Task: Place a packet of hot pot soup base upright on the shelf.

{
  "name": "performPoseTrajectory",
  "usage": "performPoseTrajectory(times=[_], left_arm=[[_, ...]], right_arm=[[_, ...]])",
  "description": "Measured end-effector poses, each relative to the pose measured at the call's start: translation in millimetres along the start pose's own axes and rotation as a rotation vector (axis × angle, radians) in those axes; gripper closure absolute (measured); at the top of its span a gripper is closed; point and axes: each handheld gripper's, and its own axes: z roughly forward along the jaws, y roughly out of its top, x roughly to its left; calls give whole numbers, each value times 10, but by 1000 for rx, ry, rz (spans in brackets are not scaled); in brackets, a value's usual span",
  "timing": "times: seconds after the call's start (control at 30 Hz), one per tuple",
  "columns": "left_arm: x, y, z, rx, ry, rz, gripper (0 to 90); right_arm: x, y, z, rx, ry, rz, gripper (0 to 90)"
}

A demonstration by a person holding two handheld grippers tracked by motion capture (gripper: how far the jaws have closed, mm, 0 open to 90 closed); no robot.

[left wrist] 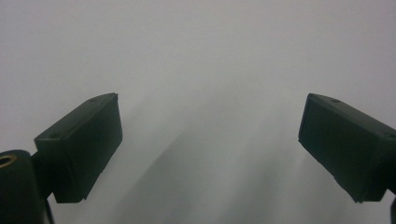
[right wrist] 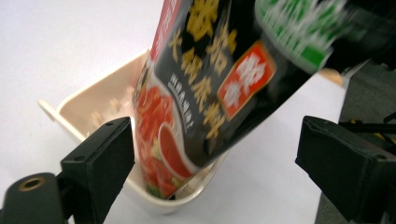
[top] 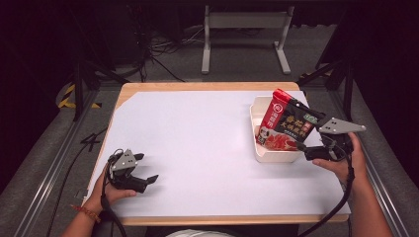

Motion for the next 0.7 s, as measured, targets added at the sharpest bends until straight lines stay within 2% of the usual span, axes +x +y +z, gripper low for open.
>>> performPoseTrajectory(times=[0.17,0.23,0.47,0.6,0.7], left_arm=[[-3,-1,-2,-1,-1,0,71],[-5,0,-3,-2,-1,2,72],[-9,0,-4,0,-2,2,72],[-5,0,1,1,-5,4,71],[-8,0,0,1,-5,5,72]], right_arm=[[50,-121,24,16,13,-13,113],[74,-168,24,22,3,-28,113],[119,-316,-17,21,26,-46,114],[178,-413,-16,33,38,-77,113],[225,-493,-2,39,45,-76,112]])
